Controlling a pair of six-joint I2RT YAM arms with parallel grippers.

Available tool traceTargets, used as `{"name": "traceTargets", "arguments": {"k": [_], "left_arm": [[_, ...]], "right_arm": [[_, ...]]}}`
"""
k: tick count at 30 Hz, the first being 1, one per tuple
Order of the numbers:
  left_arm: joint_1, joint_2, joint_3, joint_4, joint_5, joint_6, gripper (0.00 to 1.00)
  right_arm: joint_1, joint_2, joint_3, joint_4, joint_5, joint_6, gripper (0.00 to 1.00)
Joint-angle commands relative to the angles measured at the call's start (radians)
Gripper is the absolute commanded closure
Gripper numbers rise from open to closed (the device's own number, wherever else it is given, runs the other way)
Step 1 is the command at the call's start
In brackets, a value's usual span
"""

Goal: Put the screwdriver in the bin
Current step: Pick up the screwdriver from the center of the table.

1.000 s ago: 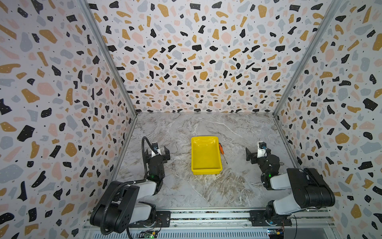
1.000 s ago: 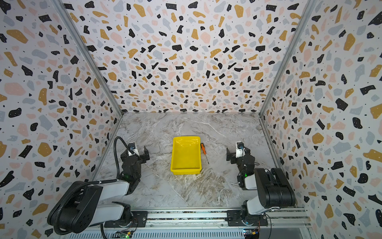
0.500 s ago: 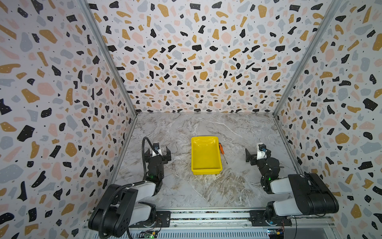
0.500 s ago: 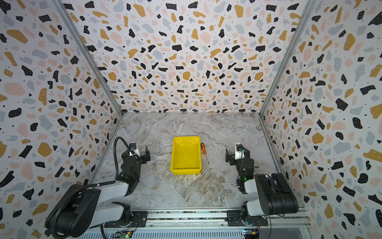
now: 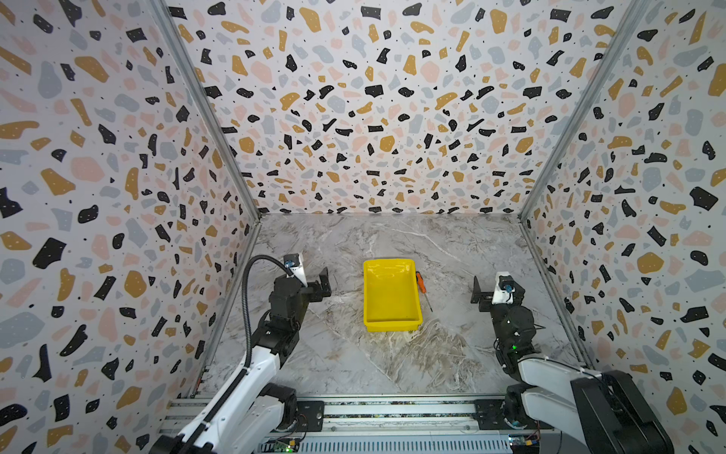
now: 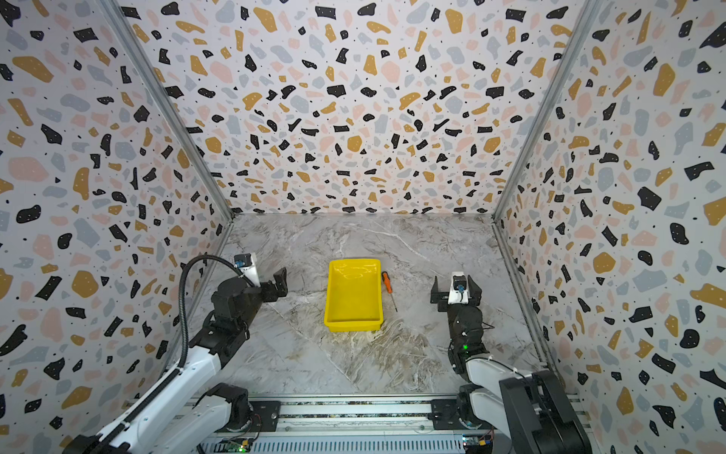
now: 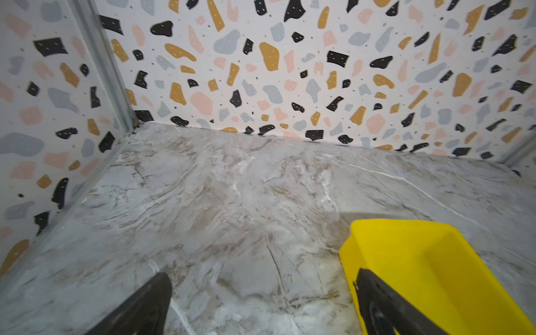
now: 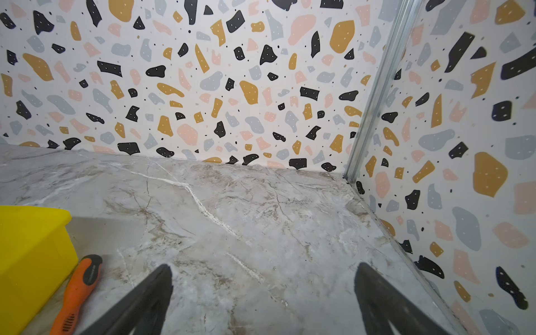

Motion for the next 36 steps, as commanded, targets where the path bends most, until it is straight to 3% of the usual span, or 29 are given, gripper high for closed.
{"name": "traceTargets", "arguments": {"k": [1,4,6,9,13,17,22,31,36], "left_arm": [[-0.002,-0.077,-0.080,-0.018,0.225,-0.059,0.00],[-0.002,-0.109,-0.161,0.029,0.242,-0.083,0.00],[-0.002,-0.103,-0.151,-0.016,0.162,-0.102,0.00],[-0.002,-0.090,-0.125,-0.072,0.148,-0.091,0.00],[-0.002,-0.112,-0.148,-0.062,0.141,-0.129,0.00],[-0.002,-0.166,-0.168,-0.085,0.112,-0.159,0.00],[-0.002,-0.265,-0.201,-0.115,0.032,-0.207,0.00],[-0.001,-0.330,-0.228,-0.139,-0.055,-0.262,0.00],[-0.002,-0.325,-0.231,-0.174,-0.125,-0.300,0.00]], "right_arm": [[0.126,-0.122,0.163,-0.397,0.160,0.033,0.01],[0.192,-0.207,0.336,-0.820,0.099,0.148,0.01],[0.197,-0.245,0.398,-0.965,0.076,0.211,0.01],[0.189,-0.297,0.453,-1.113,0.077,0.329,0.01],[0.141,-0.325,0.381,-1.320,0.183,0.588,0.01],[0.007,-0.309,0.301,-1.277,-0.003,0.598,0.01],[-0.037,-0.260,0.184,-1.099,-0.141,0.611,0.01],[-0.021,-0.400,0.137,-1.082,-0.123,0.604,0.01],[-0.024,-0.378,0.134,-1.070,-0.115,0.616,0.01]]}}
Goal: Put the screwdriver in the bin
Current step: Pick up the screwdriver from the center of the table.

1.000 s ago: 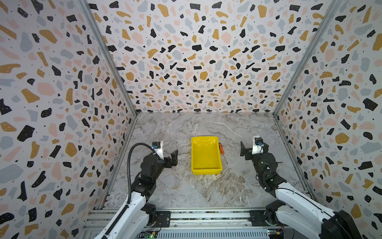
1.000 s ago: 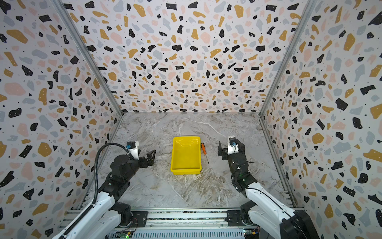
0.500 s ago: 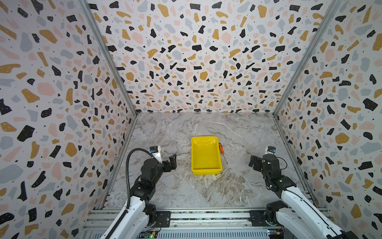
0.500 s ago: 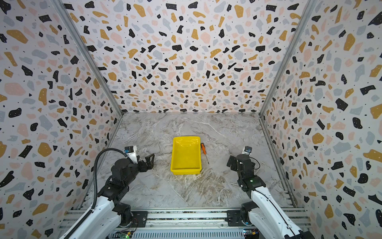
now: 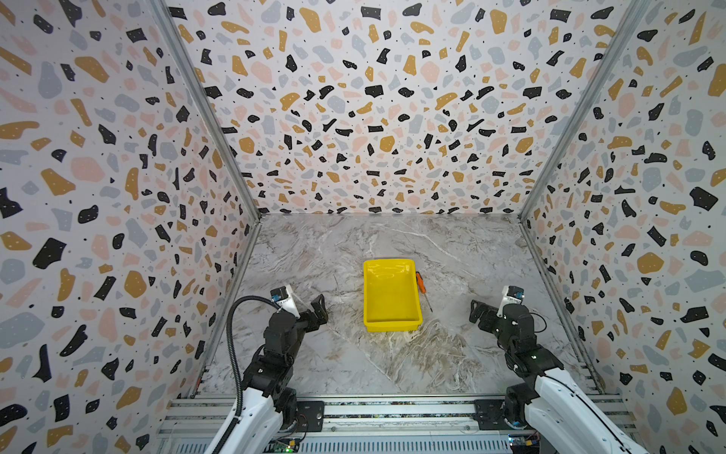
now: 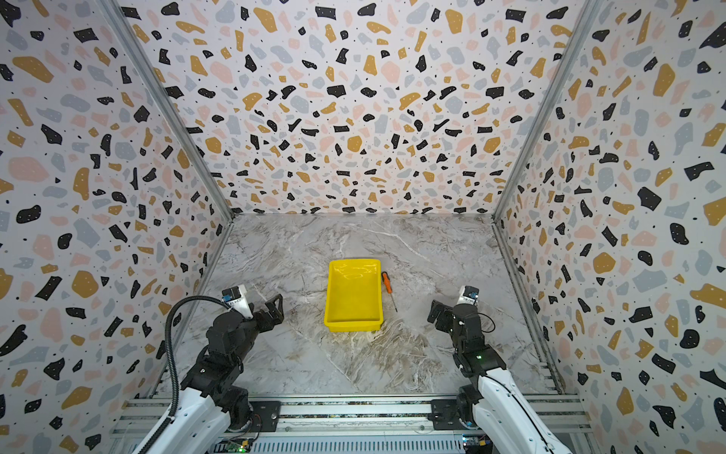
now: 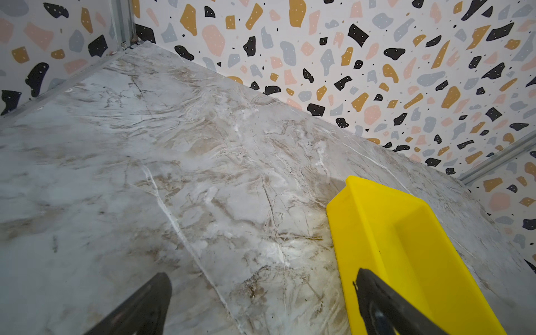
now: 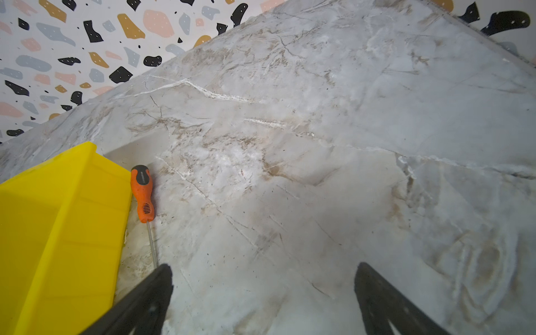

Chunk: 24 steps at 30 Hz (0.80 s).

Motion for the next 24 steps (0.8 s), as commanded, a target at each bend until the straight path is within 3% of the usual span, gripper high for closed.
{"name": "traceTargets", "arguments": {"k": [1,3,5,9,13,16,18,22,24], "left_arm": [[0.001,0.005,0.002,-0.052,-0.123,-0.072,0.00],[0.004,0.009,-0.027,-0.057,-0.183,-0.163,0.00],[0.003,0.013,-0.014,-0.057,-0.141,-0.122,0.00],[0.003,0.010,-0.006,-0.081,-0.159,-0.134,0.00],[0.003,0.010,-0.012,-0.123,-0.261,-0.212,0.00],[0.003,0.010,-0.016,-0.117,-0.263,-0.211,0.00],[0.003,0.008,-0.020,-0.107,-0.245,-0.201,0.00],[0.003,-0.016,-0.026,-0.107,-0.249,-0.198,0.00],[0.003,-0.036,-0.032,-0.107,-0.253,-0.201,0.00]], "right_arm": [[-0.001,0.029,-0.003,0.023,0.000,0.017,0.01],[-0.007,0.072,0.009,0.033,-0.022,0.009,0.01],[-0.014,0.123,0.029,0.029,-0.036,0.006,0.01],[-0.049,0.240,0.107,-0.064,-0.009,0.040,0.01],[-0.149,0.312,0.163,-0.089,-0.049,0.036,0.01],[-0.224,0.324,0.214,-0.090,-0.084,0.036,0.01],[-0.261,0.336,0.227,-0.057,-0.054,0.113,0.01],[-0.366,0.416,0.286,0.016,-0.239,0.114,0.03],[-0.327,0.488,0.341,0.055,-0.396,0.053,0.20]]}}
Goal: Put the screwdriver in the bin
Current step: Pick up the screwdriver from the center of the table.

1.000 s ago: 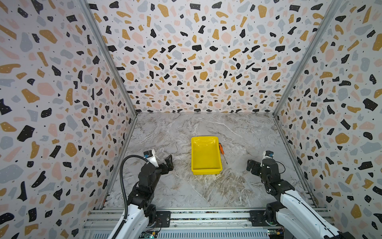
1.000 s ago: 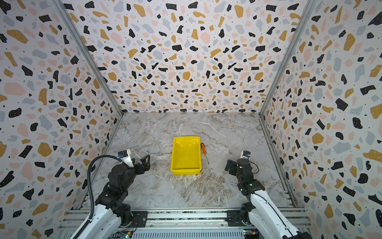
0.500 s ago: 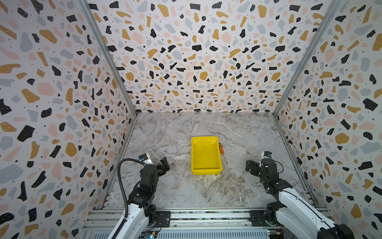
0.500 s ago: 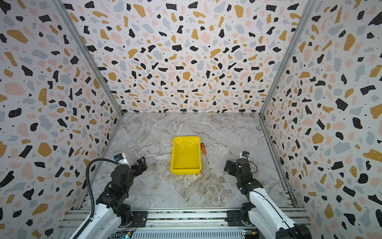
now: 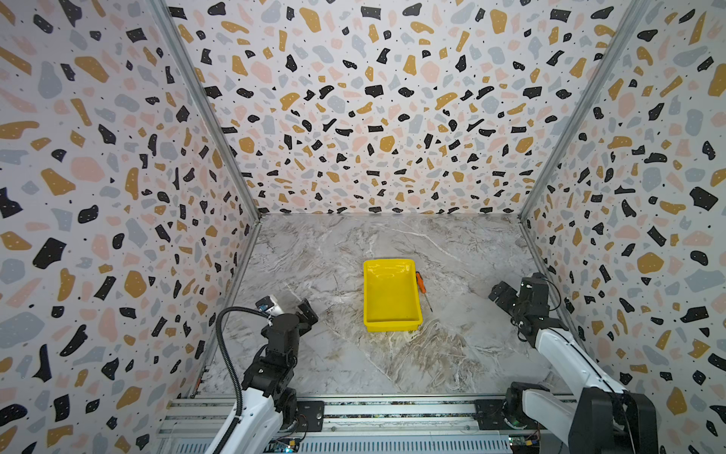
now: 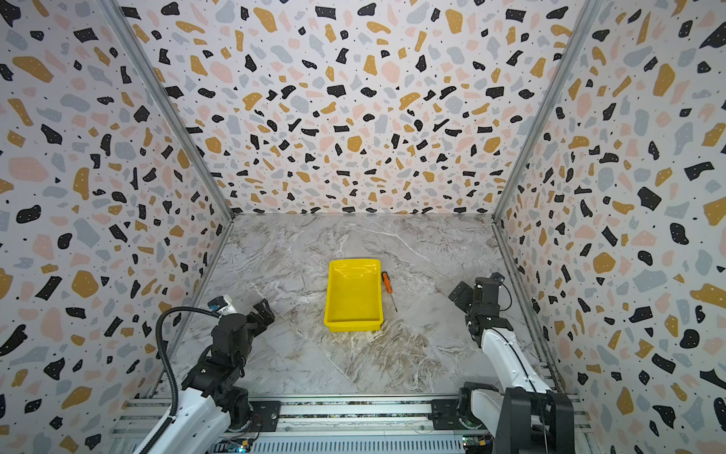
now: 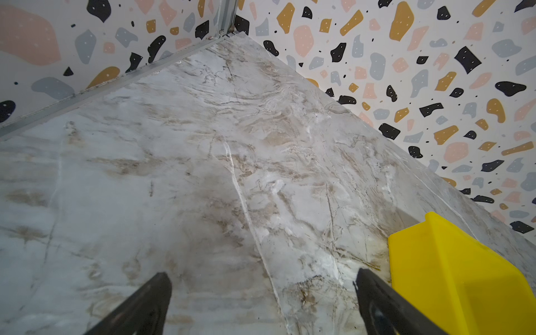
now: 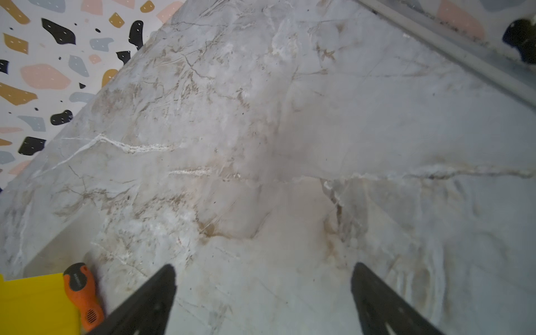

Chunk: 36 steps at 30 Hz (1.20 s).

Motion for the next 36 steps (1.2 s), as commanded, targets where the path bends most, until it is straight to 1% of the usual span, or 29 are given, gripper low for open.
{"name": "traceTargets", "arguments": {"k": [1,2,3,5,6,8,11,13,17,18,20,22,26,28,30,31,36], "left_arm": [[0.002,-0.033,-0.022,0.016,-0.025,-0.007,0.00],[0.002,-0.043,-0.027,0.023,-0.028,-0.006,0.00],[0.002,-0.053,-0.032,0.027,-0.029,-0.007,0.00],[0.002,-0.066,-0.035,0.027,-0.024,-0.005,0.00],[0.002,-0.070,-0.037,0.026,-0.022,-0.003,0.00],[0.002,-0.073,-0.040,0.029,-0.027,-0.004,0.00],[0.002,-0.067,-0.043,0.035,-0.022,-0.003,0.00],[0.002,-0.058,-0.041,0.038,-0.016,-0.003,0.01],[0.002,-0.038,-0.041,0.047,-0.017,-0.001,0.01],[0.002,-0.032,-0.040,0.048,-0.016,-0.001,0.02],[0.002,-0.020,-0.038,0.053,-0.012,0.003,0.02],[0.002,-0.011,-0.037,0.060,-0.001,0.012,0.03],[0.001,0.004,-0.044,0.115,0.109,0.078,0.03],[-0.001,0.022,-0.046,0.140,0.137,0.091,0.03],[-0.014,0.051,-0.041,0.156,0.140,0.098,0.03],[-0.025,0.067,-0.038,0.163,0.136,0.101,0.00],[-0.083,0.136,-0.016,0.171,0.076,0.102,0.00]], "right_arm": [[0.079,0.084,0.092,0.088,-0.250,-0.061,0.25],[0.158,0.121,0.126,0.075,-0.230,-0.090,0.26],[0.250,0.159,0.164,0.052,-0.162,-0.128,0.26],[0.390,0.233,0.229,0.026,-0.067,-0.192,0.26],[0.438,0.274,0.260,0.014,-0.056,-0.213,0.26],[0.486,0.339,0.309,0.006,-0.070,-0.225,0.29],[0.508,0.409,0.364,-0.008,-0.098,-0.225,0.34],[0.510,0.439,0.394,-0.028,-0.110,-0.225,0.41],[0.510,0.485,0.432,-0.034,-0.135,-0.241,0.47],[0.510,0.506,0.447,-0.043,-0.145,-0.254,0.48],[0.510,0.560,0.498,-0.091,-0.163,-0.280,0.52],[0.511,0.605,0.537,-0.123,-0.167,-0.294,0.52],[0.510,0.667,0.589,-0.145,-0.173,-0.297,0.52],[0.512,0.692,0.607,-0.148,-0.178,-0.292,0.52],[0.511,0.719,0.619,-0.145,-0.177,-0.291,0.52],[0.512,0.733,0.626,-0.148,-0.174,-0.291,0.52],[0.519,0.793,0.661,-0.170,-0.139,-0.292,0.55]]}}
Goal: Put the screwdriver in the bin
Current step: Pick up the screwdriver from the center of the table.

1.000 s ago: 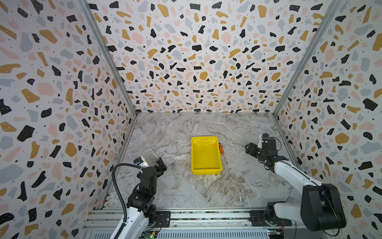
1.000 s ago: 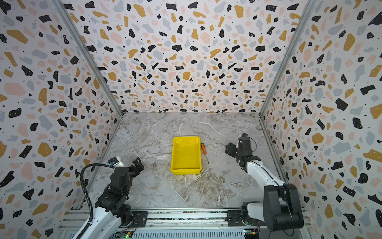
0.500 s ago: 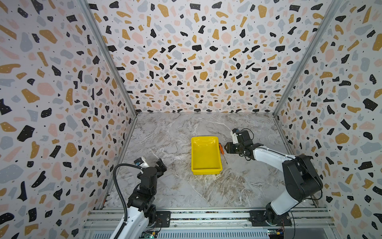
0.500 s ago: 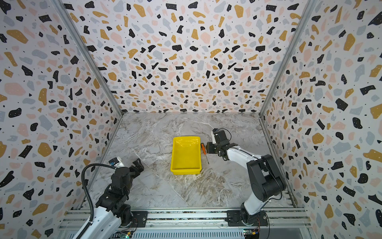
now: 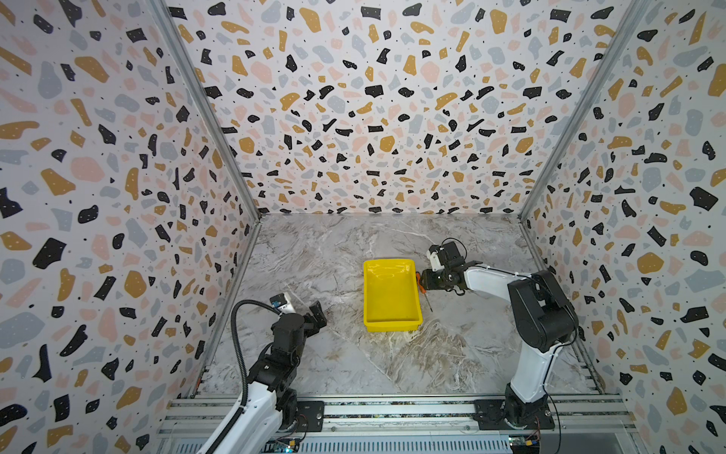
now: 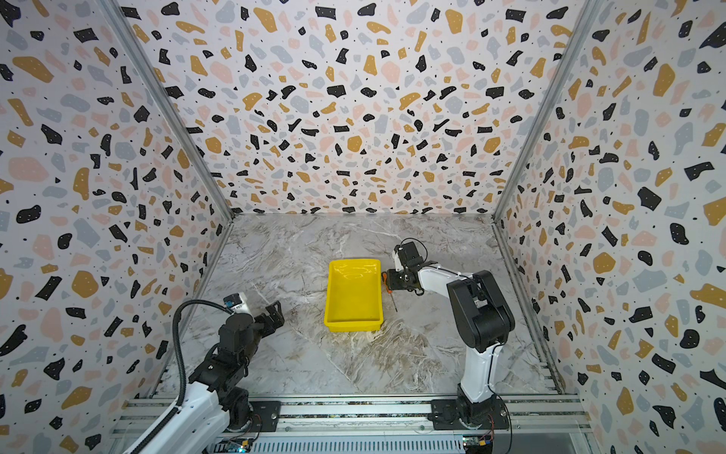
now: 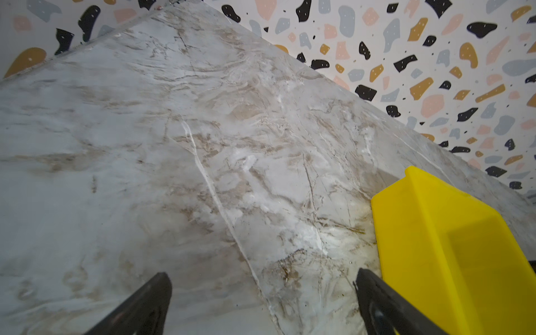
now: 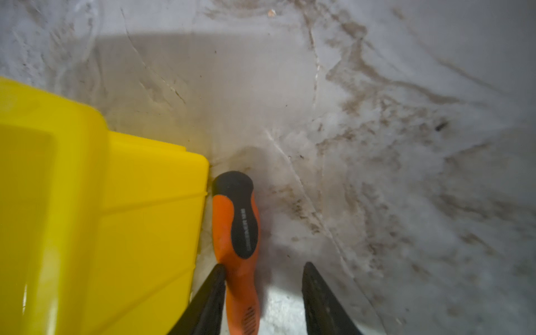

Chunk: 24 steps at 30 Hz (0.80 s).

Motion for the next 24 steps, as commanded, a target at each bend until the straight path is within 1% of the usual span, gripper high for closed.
{"name": "traceTargets", "arguments": {"k": [1,10,16,20,24], "left_arm": [[-0.023,0.030,0.021,0.054,-0.021,0.023,0.00],[-0.025,0.020,0.018,0.052,-0.040,0.017,0.00],[-0.025,0.016,0.018,0.053,-0.055,0.011,0.00],[-0.025,0.015,0.016,0.051,-0.064,0.006,0.00],[-0.025,0.011,0.011,0.056,-0.069,0.000,0.00]], "right_arm": [[0.011,0.014,0.037,-0.052,0.054,-0.009,0.56],[0.019,0.031,0.041,-0.062,0.173,0.029,0.57],[0.015,0.068,0.057,-0.035,0.187,0.045,0.55],[-0.006,0.118,0.084,-0.053,0.190,0.065,0.55],[-0.014,0.136,0.092,-0.059,0.210,0.075,0.55]]}}
